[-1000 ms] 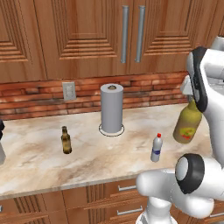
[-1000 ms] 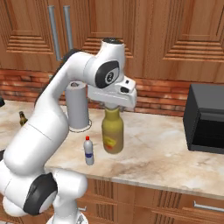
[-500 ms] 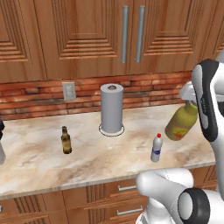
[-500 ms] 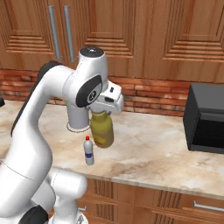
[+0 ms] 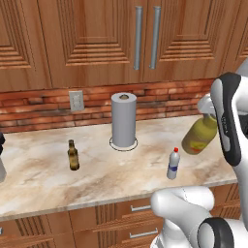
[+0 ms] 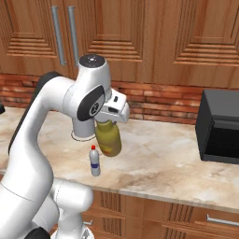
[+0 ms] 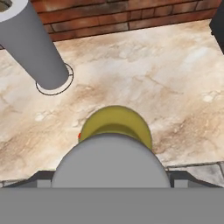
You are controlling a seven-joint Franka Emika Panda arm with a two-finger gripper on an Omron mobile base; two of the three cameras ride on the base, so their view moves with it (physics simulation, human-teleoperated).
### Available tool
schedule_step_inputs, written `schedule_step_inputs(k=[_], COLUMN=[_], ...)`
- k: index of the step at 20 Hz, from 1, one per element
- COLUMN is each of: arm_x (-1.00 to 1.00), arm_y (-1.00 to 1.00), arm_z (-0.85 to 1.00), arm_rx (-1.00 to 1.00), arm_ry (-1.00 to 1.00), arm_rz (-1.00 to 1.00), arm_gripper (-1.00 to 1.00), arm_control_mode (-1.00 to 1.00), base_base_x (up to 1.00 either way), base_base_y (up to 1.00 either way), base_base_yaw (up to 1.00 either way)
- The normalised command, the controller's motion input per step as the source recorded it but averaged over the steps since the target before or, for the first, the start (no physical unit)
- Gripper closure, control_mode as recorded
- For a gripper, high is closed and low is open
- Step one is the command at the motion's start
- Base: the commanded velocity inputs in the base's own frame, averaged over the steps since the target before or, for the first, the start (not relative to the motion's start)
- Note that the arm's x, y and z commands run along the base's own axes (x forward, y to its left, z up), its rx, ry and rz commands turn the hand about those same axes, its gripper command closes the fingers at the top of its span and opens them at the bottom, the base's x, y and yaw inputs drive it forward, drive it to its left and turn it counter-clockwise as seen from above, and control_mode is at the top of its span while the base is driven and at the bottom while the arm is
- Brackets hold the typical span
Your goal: Place the drinks on the dining counter in a tight cluster.
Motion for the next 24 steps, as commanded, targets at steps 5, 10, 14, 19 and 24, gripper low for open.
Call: schedule_step_inputs(k=[5, 10, 14, 19, 24], arm_x=[0.0, 0.0, 0.0, 0.0, 0.0], arm_y=[0.0, 0.0, 0.0, 0.0, 0.0], arm_z=[0.0, 0.0, 0.0, 0.0, 0.0], arm_rx=[0.0, 0.0, 0.0, 0.0, 0.0], arm_ry=[0.0, 0.0, 0.0, 0.0, 0.0], arm_rz=[0.0, 0.0, 0.0, 0.0, 0.0], arm_gripper=[1.0, 1.0, 1.0, 1.0, 1.0], arm_control_mode=[-1.0, 1.0, 1.0, 1.0, 1.0], base_base_x=[0.0, -0.59, -0.77, -0.29, 0.0], base_base_y=[0.0, -0.15, 0.09, 0.09, 0.01], base_base_yaw=[0.0, -0.3, -0.78, -0.9, -0.99])
